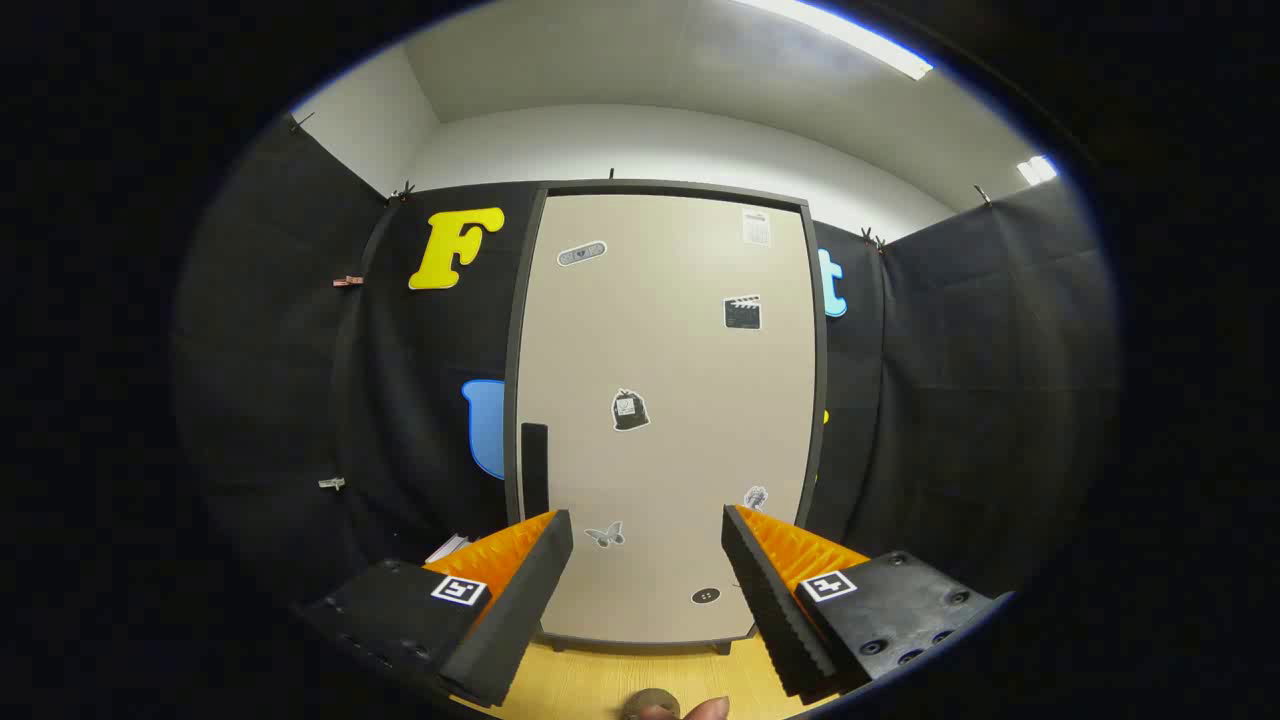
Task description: Open the shoe cabinet door, grab the shoes and put them into the shoe cabinet, then close the shoe cabinet door.
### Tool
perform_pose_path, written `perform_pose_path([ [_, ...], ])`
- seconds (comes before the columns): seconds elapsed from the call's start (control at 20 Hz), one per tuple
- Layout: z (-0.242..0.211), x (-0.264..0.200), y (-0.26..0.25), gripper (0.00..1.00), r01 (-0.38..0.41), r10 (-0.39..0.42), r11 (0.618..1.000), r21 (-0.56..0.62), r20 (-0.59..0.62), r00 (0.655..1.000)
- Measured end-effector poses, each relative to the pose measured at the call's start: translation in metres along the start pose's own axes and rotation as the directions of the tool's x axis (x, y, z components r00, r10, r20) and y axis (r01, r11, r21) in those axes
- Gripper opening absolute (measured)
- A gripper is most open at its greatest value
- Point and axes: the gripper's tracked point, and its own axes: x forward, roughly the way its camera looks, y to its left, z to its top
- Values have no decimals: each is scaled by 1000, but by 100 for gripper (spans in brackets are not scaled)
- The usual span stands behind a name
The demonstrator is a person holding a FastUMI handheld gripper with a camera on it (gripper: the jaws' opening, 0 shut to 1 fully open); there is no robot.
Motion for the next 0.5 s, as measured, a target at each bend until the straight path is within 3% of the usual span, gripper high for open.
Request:
perform_pose_path([
  [0.5, -1, -7, 5, 98, -7, 7, 1000, -19, 1, 1000],
])
